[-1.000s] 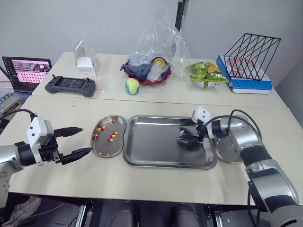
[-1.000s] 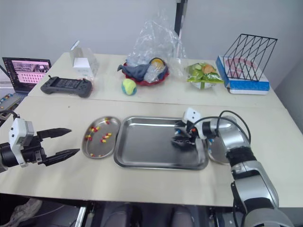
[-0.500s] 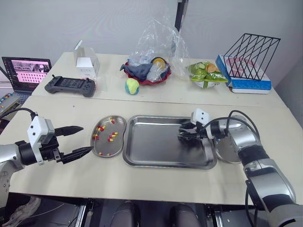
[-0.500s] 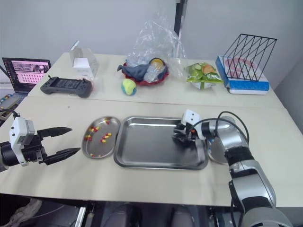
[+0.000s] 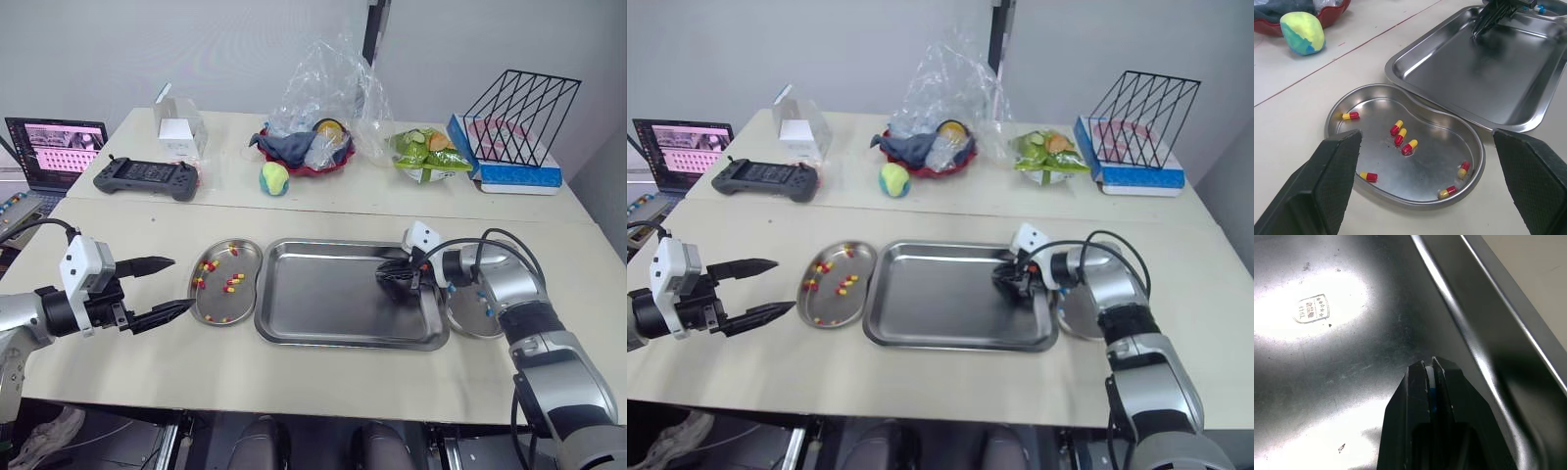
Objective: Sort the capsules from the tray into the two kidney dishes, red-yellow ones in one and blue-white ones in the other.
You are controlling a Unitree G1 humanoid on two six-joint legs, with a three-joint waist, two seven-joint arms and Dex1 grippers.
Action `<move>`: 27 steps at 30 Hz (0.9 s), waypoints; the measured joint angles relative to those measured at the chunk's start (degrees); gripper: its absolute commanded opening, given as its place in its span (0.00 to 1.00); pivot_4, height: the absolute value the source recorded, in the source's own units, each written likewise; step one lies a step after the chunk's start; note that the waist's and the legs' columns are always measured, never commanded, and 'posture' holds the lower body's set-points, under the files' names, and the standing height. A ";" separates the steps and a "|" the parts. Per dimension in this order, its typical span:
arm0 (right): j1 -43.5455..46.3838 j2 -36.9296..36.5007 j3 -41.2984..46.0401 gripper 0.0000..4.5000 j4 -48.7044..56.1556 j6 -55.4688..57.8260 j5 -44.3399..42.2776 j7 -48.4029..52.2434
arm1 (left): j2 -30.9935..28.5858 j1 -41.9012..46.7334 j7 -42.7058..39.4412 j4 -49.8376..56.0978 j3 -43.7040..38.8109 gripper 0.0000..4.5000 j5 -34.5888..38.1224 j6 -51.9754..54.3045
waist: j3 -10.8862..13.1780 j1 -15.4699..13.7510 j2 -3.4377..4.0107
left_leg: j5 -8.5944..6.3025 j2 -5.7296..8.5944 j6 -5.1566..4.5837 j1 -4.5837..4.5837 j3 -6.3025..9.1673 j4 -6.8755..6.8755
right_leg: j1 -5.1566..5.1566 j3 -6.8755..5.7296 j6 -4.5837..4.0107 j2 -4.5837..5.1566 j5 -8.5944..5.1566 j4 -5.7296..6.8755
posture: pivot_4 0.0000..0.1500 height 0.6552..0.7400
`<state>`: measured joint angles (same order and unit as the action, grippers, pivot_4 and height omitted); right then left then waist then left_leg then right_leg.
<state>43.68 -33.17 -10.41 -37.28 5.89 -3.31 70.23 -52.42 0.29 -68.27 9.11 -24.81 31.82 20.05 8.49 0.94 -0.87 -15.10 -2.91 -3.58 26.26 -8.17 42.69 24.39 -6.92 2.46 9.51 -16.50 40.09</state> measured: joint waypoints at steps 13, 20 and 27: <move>-8.45 -17.12 16.69 0.00 13.55 13.24 -10.65 0.85 | -0.05 3.58 -0.94 -2.79 1.85 1.00 0.16 0.22 | 0.27 -0.36 0.34 | 0.02 -0.02 0.02 -0.01 0.02 -0.07 | -0.03 -0.05 0.00 -0.02 -0.01 -0.07 | 1.00 0.34; -20.64 -19.29 19.02 0.00 20.65 17.25 -11.55 -1.22 | -0.02 7.75 -2.31 -7.01 4.96 1.00 -0.54 -0.94 | 0.30 0.05 0.43 | 0.04 -0.01 0.05 -0.04 -0.04 -0.15 | 0.03 -0.02 0.00 0.01 -0.01 0.00 | 1.00 0.34; -25.43 -19.74 20.49 0.38 27.35 21.91 -12.78 -4.13 | -0.02 9.05 -2.55 -9.61 5.91 1.00 -1.37 -2.31 | 0.31 -0.12 0.43 | 0.04 0.00 0.05 -0.04 -0.02 -0.12 | 0.01 -0.02 0.00 0.02 -0.01 -0.03 | 1.00 0.34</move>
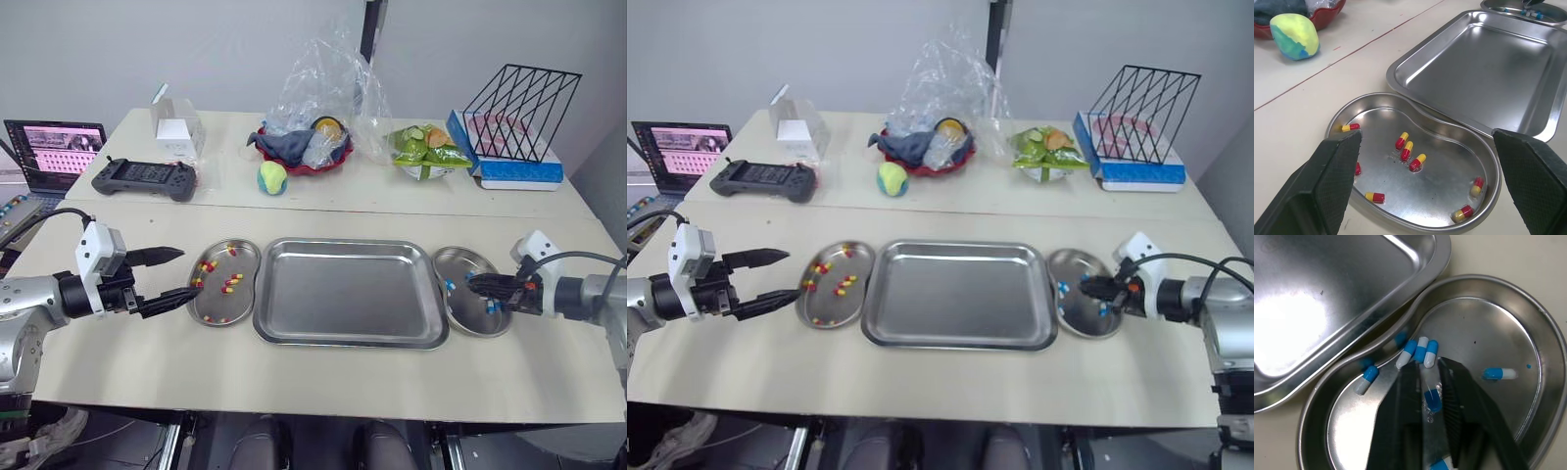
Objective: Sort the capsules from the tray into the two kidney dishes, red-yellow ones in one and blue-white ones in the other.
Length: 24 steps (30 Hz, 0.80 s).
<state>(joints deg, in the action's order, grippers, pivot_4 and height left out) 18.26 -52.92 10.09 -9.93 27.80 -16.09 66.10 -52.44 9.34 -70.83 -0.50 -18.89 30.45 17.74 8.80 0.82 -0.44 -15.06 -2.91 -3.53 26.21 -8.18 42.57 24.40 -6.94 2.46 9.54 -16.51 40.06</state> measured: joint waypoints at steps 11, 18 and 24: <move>0.94 -1.90 7.92 1.00 -4.41 0.76 -5.61 -0.94 | -0.14 2.36 3.97 -8.45 -0.59 1.00 -3.78 -2.89 | 0.00 -0.18 -0.01 | 0.00 0.04 -0.02 0.00 0.00 0.02 | -0.03 -0.01 0.00 0.01 0.00 -0.02 | 1.00 0.34; -0.55 -2.55 15.64 1.00 -10.70 -3.36 -8.07 -1.64 | -0.09 0.78 10.77 -14.37 -2.56 1.00 -8.14 -5.11 | 0.01 -0.11 -0.04 | -0.01 0.01 -0.02 0.00 0.00 -0.01 | -0.02 -0.01 0.00 0.03 0.00 -0.03 | 1.00 0.34; -2.85 -2.52 16.42 1.00 -12.98 -6.45 -7.67 -4.03 | 0.06 -0.16 13.47 -18.62 -3.21 1.00 -10.07 -7.69 | 0.01 -0.12 -0.03 | -0.01 0.01 -0.02 -0.01 -0.01 -0.03 | -0.02 -0.01 0.00 0.04 0.00 -0.01 | 1.00 0.34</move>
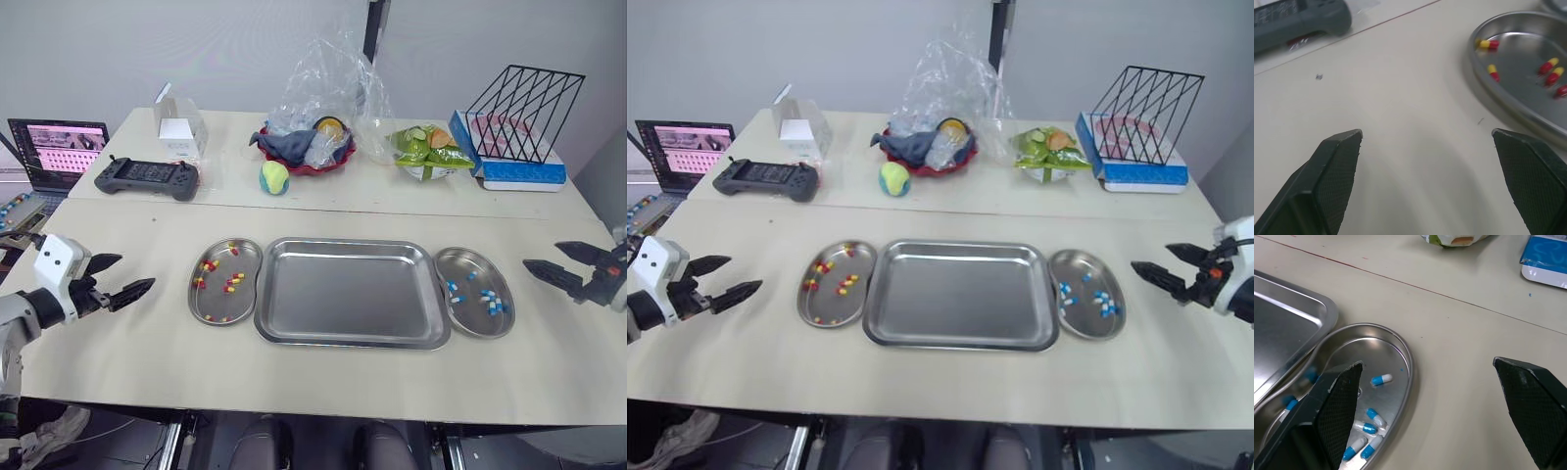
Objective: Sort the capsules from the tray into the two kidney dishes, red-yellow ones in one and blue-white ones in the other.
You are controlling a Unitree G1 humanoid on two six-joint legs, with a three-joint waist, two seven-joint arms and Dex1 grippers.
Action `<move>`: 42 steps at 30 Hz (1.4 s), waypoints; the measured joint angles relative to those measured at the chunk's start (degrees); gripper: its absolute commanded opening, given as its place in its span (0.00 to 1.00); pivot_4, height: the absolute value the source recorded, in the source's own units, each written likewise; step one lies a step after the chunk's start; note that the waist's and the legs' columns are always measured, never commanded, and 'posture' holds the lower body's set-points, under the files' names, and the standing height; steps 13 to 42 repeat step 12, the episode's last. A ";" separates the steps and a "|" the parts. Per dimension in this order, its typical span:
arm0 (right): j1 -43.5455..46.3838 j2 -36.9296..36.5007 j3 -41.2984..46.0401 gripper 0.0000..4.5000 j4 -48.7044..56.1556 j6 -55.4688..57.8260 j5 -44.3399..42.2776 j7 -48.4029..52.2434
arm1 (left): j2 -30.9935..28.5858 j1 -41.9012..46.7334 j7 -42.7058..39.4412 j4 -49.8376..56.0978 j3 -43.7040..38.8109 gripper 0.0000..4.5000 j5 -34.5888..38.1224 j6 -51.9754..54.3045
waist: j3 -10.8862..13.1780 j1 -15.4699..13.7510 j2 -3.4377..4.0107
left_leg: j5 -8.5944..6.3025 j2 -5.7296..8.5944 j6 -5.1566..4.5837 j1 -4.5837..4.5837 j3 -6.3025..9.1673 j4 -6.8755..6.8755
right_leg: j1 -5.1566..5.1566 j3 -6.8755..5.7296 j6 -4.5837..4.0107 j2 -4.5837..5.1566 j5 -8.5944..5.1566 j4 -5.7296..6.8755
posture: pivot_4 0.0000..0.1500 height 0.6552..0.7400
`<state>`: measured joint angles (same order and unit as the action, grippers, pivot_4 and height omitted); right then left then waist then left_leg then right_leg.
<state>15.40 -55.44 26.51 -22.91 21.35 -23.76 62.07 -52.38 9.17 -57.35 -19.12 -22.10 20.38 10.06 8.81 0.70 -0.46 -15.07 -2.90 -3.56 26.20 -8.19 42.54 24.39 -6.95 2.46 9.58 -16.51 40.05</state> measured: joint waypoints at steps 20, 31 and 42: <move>-2.63 0.89 0.06 1.00 3.80 -0.40 -0.18 -2.64 | 0.08 4.68 1.56 -5.18 0.96 1.00 -2.13 -1.58 | 0.00 0.04 0.00 | 0.00 0.00 0.00 0.00 0.00 0.00 | 0.00 0.00 0.00 0.00 0.00 0.02 | 1.00 0.34; -2.63 0.89 0.06 1.00 3.80 -0.40 -0.18 -2.64 | 0.08 4.68 1.56 -5.18 0.96 1.00 -2.13 -1.58 | 0.00 0.04 0.00 | 0.00 0.00 0.00 0.00 0.00 0.00 | 0.00 0.00 0.00 0.00 0.00 0.02 | 1.00 0.34; -2.63 0.89 0.06 1.00 3.80 -0.40 -0.18 -2.64 | 0.08 4.68 1.56 -5.18 0.96 1.00 -2.13 -1.58 | 0.00 0.04 0.00 | 0.00 0.00 0.00 0.00 0.00 0.00 | 0.00 0.00 0.00 0.00 0.00 0.02 | 1.00 0.34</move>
